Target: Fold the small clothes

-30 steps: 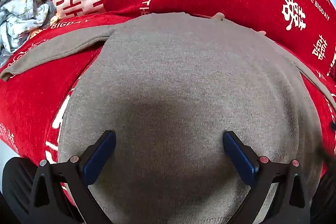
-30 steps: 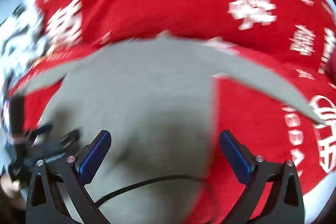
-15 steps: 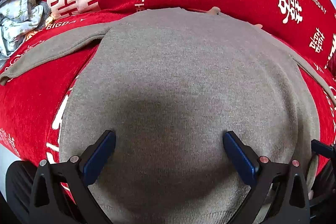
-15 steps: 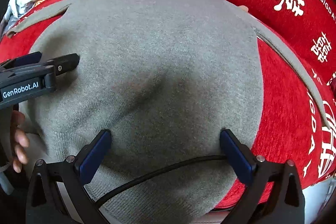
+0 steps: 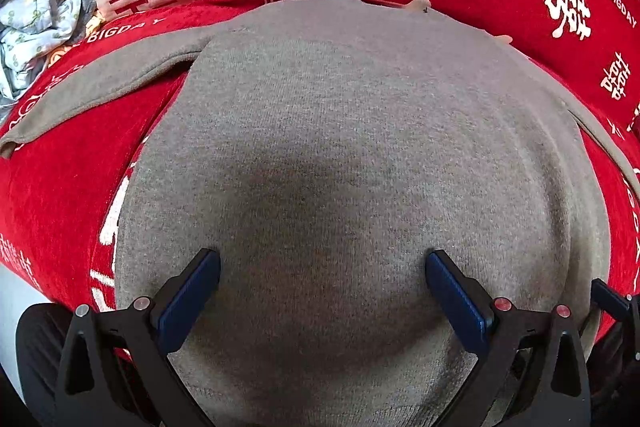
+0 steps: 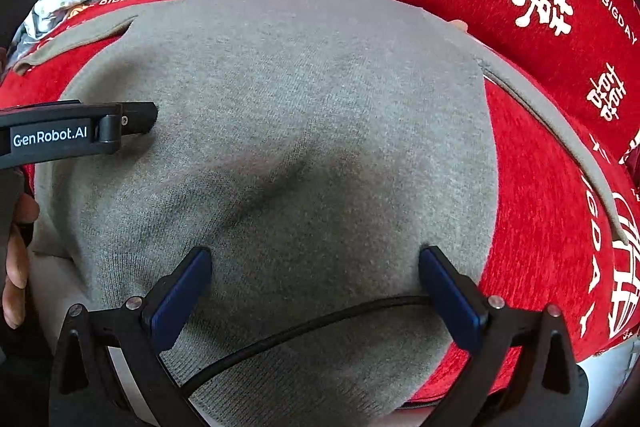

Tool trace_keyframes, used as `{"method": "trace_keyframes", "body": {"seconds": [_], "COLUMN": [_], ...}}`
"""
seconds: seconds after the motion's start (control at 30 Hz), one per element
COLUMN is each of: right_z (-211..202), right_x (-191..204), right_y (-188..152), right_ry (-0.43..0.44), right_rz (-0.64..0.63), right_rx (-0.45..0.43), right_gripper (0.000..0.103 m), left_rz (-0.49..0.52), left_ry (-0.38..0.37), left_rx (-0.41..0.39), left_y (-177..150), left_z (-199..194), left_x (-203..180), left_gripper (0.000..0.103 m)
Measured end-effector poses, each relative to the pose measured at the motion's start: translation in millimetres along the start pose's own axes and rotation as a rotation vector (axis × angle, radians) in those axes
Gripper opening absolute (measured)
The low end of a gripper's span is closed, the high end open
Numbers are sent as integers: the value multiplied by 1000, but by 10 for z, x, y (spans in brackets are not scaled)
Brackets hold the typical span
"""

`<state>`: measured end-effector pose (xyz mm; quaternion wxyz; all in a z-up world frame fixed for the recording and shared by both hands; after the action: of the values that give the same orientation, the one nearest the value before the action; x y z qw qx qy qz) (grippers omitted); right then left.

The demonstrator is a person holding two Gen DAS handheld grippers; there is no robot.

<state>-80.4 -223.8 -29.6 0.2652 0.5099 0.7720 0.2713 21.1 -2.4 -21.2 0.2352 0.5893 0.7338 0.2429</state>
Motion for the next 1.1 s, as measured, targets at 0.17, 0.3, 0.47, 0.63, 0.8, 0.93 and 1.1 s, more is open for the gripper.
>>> {"method": "trace_keyframes", "body": {"seconds": [0.17,0.3,0.47,0.63,0.8,0.93,1.1], "right_z": [-8,-11,-71,-123,-119,-114,-42], "right_x": [-45,-46,-98,-347,-634,-927,-1421], "right_y": [20,37,118,233,379,491,558], "right_ry": [11,14,55,59,65,51,11], "right_rz": [2,8,68,157,240,292,369], "right_rx": [7,15,10,-16,-20,-53,-89], "right_gripper": [103,103,103,103,103,103,103], "left_rz": [9,19,90,169,246,269,324], "left_ry": [1,5,42,42,26,-9,-50], "left_rx": [-8,0,13,-16,-32,-40,-37], "left_y": [-20,-14,46,161,326,483,650], "left_z": [-5,-10,-62,-155,-183,-171,-74], "left_x": [-3,-4,-81,-239,-492,-723,-1134], "left_gripper": [103,103,103,103,103,103,103]}}
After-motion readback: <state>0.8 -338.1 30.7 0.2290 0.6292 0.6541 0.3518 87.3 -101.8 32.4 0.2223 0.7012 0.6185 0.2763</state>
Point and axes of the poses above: each gripper's, at about its wrist camera, not at the fingertips, and z roughly the way its jaws point, x to its left, y to its top, the point moved 3 cm from there along z, roughly the way its jaws point, and after that the axes turned 12 degrees about -x, right-handed, at the moved point
